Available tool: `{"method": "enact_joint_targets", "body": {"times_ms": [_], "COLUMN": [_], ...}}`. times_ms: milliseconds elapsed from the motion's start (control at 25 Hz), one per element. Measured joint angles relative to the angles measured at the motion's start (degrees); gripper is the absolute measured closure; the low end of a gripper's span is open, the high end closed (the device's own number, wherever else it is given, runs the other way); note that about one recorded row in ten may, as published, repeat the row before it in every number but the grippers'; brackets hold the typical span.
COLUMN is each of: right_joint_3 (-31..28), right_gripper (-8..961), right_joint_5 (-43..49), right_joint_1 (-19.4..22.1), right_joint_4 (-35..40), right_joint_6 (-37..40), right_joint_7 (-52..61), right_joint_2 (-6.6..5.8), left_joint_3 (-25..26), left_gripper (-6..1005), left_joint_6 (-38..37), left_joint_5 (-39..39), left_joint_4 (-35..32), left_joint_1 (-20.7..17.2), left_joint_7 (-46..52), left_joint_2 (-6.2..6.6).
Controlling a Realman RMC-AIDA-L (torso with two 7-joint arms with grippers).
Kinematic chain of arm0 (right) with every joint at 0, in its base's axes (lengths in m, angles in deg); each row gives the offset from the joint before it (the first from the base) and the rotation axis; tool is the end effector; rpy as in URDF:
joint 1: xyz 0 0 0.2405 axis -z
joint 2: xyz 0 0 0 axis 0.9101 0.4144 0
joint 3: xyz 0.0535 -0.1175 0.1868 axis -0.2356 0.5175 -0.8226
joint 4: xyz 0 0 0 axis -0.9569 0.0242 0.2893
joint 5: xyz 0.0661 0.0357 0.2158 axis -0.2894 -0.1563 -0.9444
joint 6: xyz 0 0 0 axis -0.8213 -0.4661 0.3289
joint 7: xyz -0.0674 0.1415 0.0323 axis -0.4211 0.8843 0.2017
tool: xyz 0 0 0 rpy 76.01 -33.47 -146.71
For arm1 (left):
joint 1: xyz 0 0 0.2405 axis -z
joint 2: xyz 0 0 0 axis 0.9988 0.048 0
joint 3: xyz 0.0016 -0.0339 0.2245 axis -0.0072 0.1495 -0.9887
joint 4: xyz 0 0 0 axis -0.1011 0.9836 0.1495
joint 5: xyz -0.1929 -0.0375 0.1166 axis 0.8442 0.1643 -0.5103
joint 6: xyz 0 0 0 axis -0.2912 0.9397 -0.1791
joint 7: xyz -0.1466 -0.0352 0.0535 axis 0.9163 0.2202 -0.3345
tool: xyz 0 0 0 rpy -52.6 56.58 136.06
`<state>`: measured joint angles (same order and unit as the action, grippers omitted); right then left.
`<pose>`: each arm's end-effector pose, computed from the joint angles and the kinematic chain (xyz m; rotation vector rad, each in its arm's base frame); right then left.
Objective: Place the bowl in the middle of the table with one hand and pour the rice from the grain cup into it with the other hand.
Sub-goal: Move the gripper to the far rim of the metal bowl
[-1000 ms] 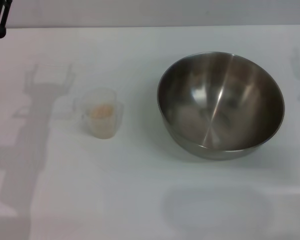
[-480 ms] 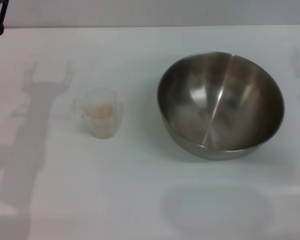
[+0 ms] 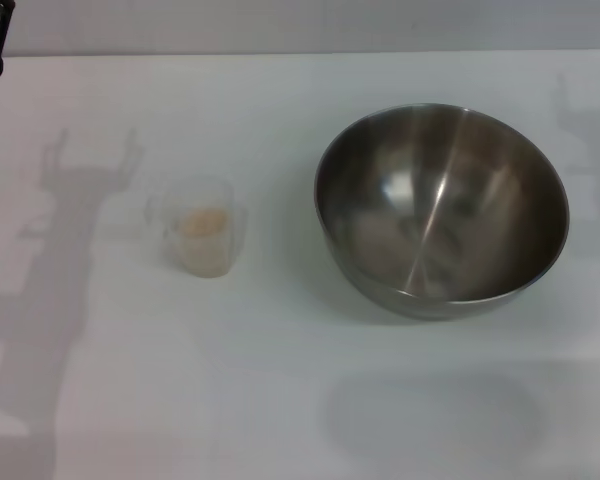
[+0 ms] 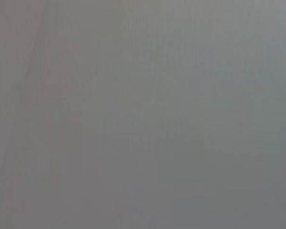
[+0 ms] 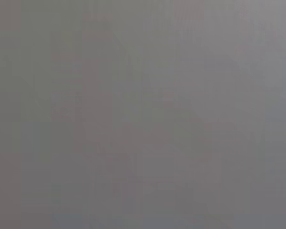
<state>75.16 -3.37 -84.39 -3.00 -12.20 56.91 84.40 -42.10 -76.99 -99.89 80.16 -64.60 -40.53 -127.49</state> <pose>0.2285 0.3809 0.0540 -1.3149 0.1158 0.7149 -0.2420 0.3310 0.0227 -1.3230 -0.2279 -1.0228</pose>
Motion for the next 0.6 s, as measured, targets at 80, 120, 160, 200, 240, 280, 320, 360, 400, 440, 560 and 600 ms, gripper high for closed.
{"method": "enact_joint_targets", "body": {"times_ms": [80, 120, 160, 200, 240, 280, 320, 360, 400, 440, 560, 600], "right_joint_3": [-0.6, -0.8, -1.1, -1.1, -1.1, -1.2, -1.5, -2.5, -2.5, -3.3, -7.9, -7.9], "right_gripper": [293, 293, 293, 293, 293, 293, 293, 293, 293, 293, 293, 292], "right_joint_5": [2.1, 2.9, 4.2, 4.2, 4.4, 4.5, 4.4, 4.2, 4.2, 4.2, 4.2, 4.2], "right_joint_1": [2.6, 3.6, 5.9, 5.9, 7.2, 8.2, 9.7, 11.3, 11.3, 12.0, 13.2, 13.2], "right_joint_4": [6.8, 10.1, 17.4, 17.4, 21.3, 24.5, 29.5, 36.0, 36.0, 39.7, 54.7, 54.7], "right_joint_6": [-6.7, -10.0, -18.5, -18.5, -23.7, -28.1, -35.2, -45.7, -45.7, -51.6, -80.6, -80.6], "right_joint_7": [1.4, 1.8, 2.3, 2.3, 2.4, 2.5, 2.7, 3.4, 3.4, 3.8, 5.4, 5.4], "right_joint_2": [0.05, 0.11, 0.26, 0.26, 0.32, 0.36, 0.43, 0.48, 0.48, 0.49, 0.52, 0.52], "left_joint_3": [0.0, 0.0, 0.0, 0.0, 0.0, 0.1, 0.1, 0.1, 0.1, 0.1, 0.1, 0.1], "left_gripper": [131, 131, 131, 131, 131, 132, 132, 132, 132, 132, 133, 133], "left_joint_6": [0.0, 0.0, -0.1, -0.1, -0.1, -0.1, -0.1, -0.1, -0.1, -0.2, -0.2, -0.2], "left_joint_5": [0.0, 0.0, 0.0, 0.0, 0.0, 0.1, 0.2, 0.2, 0.2, 0.2, 0.2, 0.2], "left_joint_4": [0.0, 0.1, 0.2, 0.2, 0.1, 0.1, 0.1, 0.0, 0.0, -0.1, -0.1, -0.1], "left_joint_1": [0.0, 0.0, 0.0, 0.0, 0.0, 0.0, 0.0, 0.0, 0.0, 0.0, 0.0, 0.0], "left_joint_7": [0.0, 0.0, 0.0, 0.0, 0.0, 0.0, 0.1, 0.1, 0.1, 0.1, 0.1, 0.1], "left_joint_2": [0.03, 0.05, 0.07, 0.07, 0.07, 0.09, 0.12, 0.16, 0.16, 0.16, 0.16, 0.16]}}
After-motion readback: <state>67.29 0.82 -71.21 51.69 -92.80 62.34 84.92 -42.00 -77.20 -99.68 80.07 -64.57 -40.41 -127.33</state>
